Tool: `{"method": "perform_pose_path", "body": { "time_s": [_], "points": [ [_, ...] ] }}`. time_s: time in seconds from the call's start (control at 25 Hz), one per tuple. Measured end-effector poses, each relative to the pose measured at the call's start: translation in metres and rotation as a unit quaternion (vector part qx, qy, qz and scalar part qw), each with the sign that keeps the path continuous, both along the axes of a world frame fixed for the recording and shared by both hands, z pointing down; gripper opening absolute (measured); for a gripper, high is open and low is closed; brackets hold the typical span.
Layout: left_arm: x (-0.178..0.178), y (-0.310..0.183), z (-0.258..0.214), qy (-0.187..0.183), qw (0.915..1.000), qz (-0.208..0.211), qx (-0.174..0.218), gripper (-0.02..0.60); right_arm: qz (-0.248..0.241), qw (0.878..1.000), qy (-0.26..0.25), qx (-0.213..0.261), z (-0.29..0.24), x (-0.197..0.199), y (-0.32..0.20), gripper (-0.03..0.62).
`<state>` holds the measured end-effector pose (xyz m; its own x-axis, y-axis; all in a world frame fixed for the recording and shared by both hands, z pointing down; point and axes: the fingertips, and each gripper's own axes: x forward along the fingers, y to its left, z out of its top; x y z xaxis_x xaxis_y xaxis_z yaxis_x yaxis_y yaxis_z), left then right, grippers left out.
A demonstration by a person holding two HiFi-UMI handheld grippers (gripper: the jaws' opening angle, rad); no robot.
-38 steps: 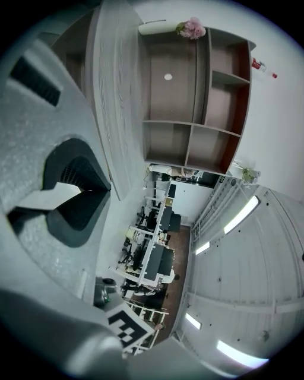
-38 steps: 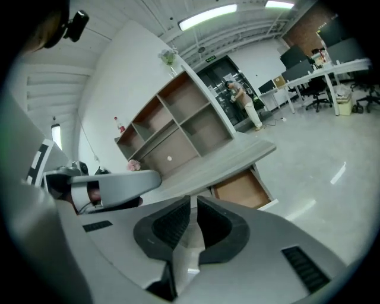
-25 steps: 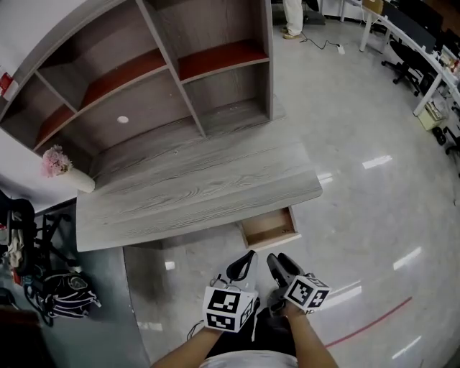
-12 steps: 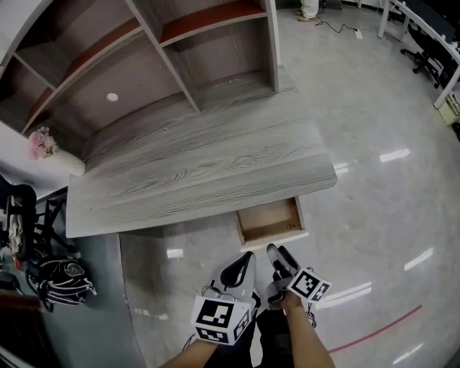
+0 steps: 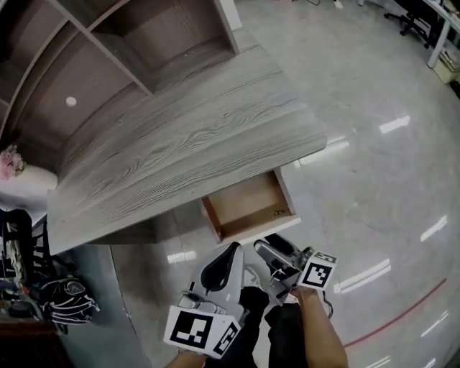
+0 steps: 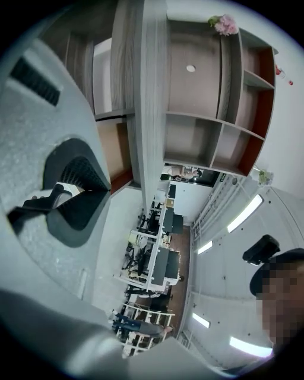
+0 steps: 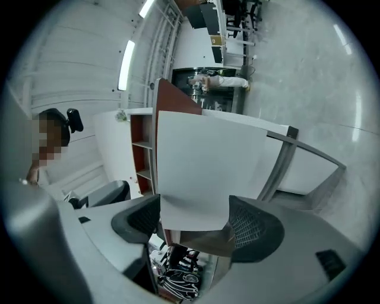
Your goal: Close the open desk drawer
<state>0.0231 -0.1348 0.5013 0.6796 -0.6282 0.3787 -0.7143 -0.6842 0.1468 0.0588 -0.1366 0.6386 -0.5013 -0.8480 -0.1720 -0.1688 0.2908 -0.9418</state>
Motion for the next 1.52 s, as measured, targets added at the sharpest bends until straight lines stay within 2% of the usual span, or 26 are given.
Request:
{"method": "perform_pose_path", "body": {
  "time_s": [0.2,0.36,0.52,0.72,0.96,1.12,1.32,1.52],
  "points": [
    [0.016,-0.001,0.021,-0.008,0.9997,0.009,0.019,0.005,0.001,0.999,-0.025,0.031,0.03,0.011,0.0,0.313],
    [0.019,-0.005,0.024,-0.001,0.9997,0.011,0.022,0.005,0.009,0.997,-0.05,0.052,0.035,0.012,-0.004,0.313],
    [0.017,-0.004,0.029,0.003,0.9994,0.018,0.029,0.005,0.007,0.996,-0.043,0.081,0.044,0.009,-0.011,0.313],
    [0.014,-0.006,0.03,0.008,0.999,0.021,0.04,0.005,-0.02,0.991,-0.034,0.125,0.05,0.0,-0.023,0.313],
    [0.009,-0.012,0.029,0.009,0.9993,0.018,0.033,0.005,-0.034,0.982,-0.063,0.173,0.04,-0.004,-0.025,0.303],
    [0.005,-0.016,0.026,0.008,0.9994,0.016,0.028,0.005,-0.022,0.983,-0.073,0.166,0.031,-0.002,-0.021,0.243],
    [0.0,-0.021,0.01,0.005,0.9994,0.002,0.033,0.005,-0.007,0.986,-0.079,0.147,0.009,-0.001,-0.019,0.127],
    [-0.004,-0.024,-0.007,0.009,0.9996,-0.008,0.025,0.005,0.006,0.992,-0.075,0.101,0.003,-0.004,-0.019,0.123]
  ]
}}
